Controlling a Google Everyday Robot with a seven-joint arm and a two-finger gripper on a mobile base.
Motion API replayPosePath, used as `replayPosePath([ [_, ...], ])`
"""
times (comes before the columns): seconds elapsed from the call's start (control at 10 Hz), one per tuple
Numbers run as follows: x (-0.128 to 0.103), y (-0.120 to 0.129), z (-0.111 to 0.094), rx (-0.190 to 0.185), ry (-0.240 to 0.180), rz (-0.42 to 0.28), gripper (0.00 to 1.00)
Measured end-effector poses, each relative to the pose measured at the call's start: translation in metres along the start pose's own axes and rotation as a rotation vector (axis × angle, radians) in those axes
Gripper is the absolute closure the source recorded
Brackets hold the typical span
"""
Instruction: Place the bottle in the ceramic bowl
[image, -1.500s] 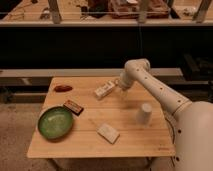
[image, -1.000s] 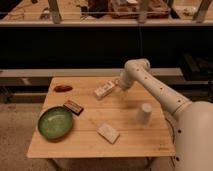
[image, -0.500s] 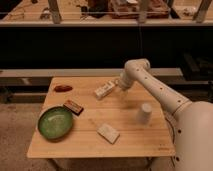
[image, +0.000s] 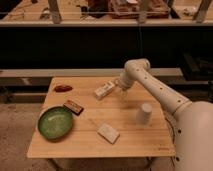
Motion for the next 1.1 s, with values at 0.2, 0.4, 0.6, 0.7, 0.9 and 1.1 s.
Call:
replayPosePath([
  [0.2,-0.002,-0.013,0.012,-0.005,-0.005,-0.013,0.2],
  [0.4,-0.009,-0.038,0.034,-0.014,-0.014,-0.031,0.2],
  [0.6,-0.007,-0.049,0.049,-0.016,-0.024,-0.035,0.2],
  [0.7,-0.006,-0.048,0.051,-0.019,-0.03,-0.035,0.21],
  [0.9,-0.014,-0.035,0.057,-0.023,-0.042,-0.03,0.34],
  [1.1,-0.022,-0.031,0.062,-0.022,-0.051,-0.028,0.48],
])
